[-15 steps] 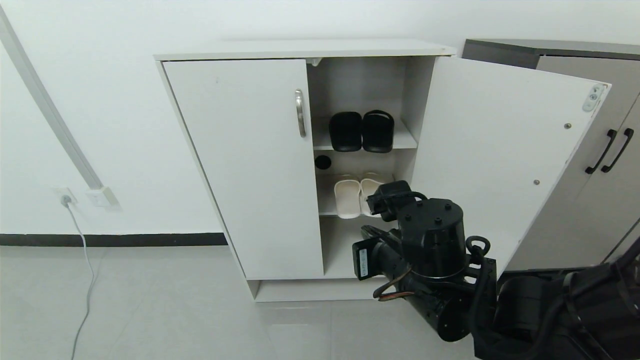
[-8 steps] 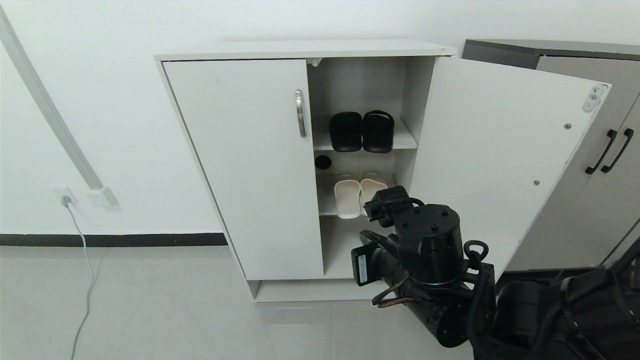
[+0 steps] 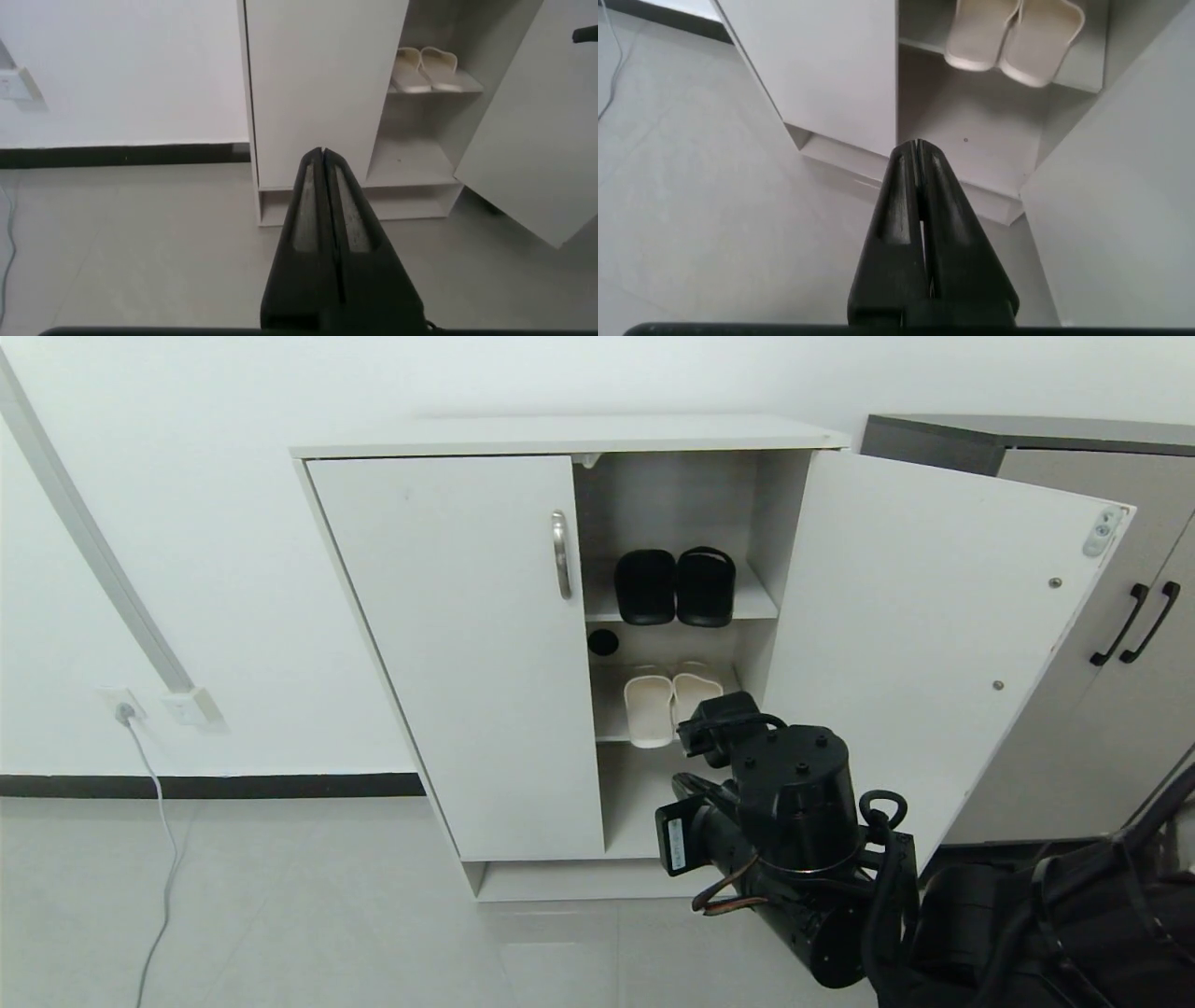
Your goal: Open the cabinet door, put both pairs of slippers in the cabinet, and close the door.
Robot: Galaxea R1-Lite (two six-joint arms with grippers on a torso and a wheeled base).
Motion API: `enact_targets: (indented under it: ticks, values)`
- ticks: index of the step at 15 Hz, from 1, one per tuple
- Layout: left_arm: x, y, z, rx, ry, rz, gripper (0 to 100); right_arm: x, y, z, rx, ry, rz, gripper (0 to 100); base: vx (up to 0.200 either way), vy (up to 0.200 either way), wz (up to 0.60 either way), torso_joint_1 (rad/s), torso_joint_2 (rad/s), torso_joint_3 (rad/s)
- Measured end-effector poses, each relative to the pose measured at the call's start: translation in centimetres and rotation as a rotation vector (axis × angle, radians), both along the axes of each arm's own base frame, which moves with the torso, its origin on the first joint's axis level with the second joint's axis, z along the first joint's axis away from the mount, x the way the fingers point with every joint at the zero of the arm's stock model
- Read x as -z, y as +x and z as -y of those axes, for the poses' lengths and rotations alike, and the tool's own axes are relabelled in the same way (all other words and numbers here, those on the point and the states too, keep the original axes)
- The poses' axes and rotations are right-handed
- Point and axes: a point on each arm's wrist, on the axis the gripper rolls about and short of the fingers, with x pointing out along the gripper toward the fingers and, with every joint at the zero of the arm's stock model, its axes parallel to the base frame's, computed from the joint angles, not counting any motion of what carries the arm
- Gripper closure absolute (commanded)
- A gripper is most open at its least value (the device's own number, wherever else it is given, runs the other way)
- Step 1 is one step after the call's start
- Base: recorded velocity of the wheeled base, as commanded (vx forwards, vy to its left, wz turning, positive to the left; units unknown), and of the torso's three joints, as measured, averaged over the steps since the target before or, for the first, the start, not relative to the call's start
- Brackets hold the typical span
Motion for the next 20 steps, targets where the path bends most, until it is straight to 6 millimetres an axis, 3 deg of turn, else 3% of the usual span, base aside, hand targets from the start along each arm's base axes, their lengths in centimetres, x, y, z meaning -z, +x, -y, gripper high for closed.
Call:
enact_targets:
  ticks: [7, 20]
  values:
    - [0.02, 0.0, 0.0, 0.0, 0.0, -0.002, 100, 0.14, 0.04, 0.03, 0.002, -0.003, -0.003, 100, 0.0, 0.0, 0.0, 0.059, -0.46, -0.367]
    - [0.03, 0.0, 0.01, 0.003, 0.002, -0.002, 100, 0.24, -0.2, 0.28, -0.007, -0.008, 0.047, 100, 0.0, 0.0, 0.0, 0.163, -0.48, -0.321]
